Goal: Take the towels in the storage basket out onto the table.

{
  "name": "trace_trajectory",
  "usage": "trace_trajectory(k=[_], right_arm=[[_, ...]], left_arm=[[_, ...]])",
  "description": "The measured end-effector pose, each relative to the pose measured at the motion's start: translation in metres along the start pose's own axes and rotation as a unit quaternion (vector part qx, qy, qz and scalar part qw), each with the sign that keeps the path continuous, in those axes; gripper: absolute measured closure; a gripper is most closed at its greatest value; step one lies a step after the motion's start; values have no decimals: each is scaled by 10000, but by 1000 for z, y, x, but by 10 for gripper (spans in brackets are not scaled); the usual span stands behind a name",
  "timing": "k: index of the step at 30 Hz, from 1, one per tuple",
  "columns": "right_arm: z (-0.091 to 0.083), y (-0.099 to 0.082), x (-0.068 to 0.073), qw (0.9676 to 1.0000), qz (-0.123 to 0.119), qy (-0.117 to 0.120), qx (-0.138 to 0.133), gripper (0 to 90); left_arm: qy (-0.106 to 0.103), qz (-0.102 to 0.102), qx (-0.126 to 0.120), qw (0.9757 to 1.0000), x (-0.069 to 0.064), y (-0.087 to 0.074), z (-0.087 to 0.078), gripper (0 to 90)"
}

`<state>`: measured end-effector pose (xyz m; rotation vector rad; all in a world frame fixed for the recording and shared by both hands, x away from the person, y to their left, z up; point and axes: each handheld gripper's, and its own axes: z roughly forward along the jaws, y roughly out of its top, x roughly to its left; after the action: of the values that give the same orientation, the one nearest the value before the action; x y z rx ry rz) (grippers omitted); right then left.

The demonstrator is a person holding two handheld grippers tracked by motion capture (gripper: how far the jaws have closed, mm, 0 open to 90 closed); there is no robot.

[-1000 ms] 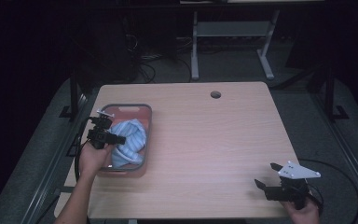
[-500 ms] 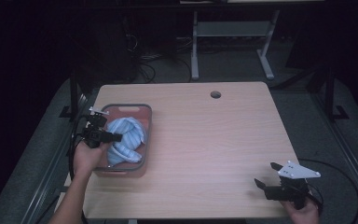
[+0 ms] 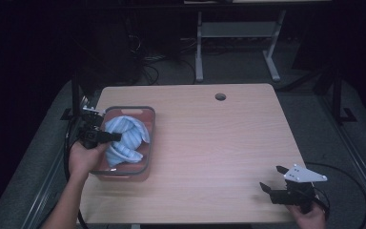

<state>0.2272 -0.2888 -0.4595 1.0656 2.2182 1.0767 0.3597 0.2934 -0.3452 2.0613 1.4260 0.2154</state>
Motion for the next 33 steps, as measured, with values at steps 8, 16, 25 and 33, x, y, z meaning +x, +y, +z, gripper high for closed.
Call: trace_trajectory(k=[8,16,25,33], right_arm=[[0,0,0,10000,-6,-9,-10,146],[2,1,2,10000,-47,17,10,146],[0,1,0,10000,-24,-2,-15,146],[1,1,0,10000,-14,12,-3,146]], left_arm=[[13,20,-203,9998,-1,4,-17,756],[-28,-45,-336,9994,1,7,-27,755],[-101,-2,-512,9986,-7,12,-39,755],[-114,91,-571,9983,-14,20,-49,755]])
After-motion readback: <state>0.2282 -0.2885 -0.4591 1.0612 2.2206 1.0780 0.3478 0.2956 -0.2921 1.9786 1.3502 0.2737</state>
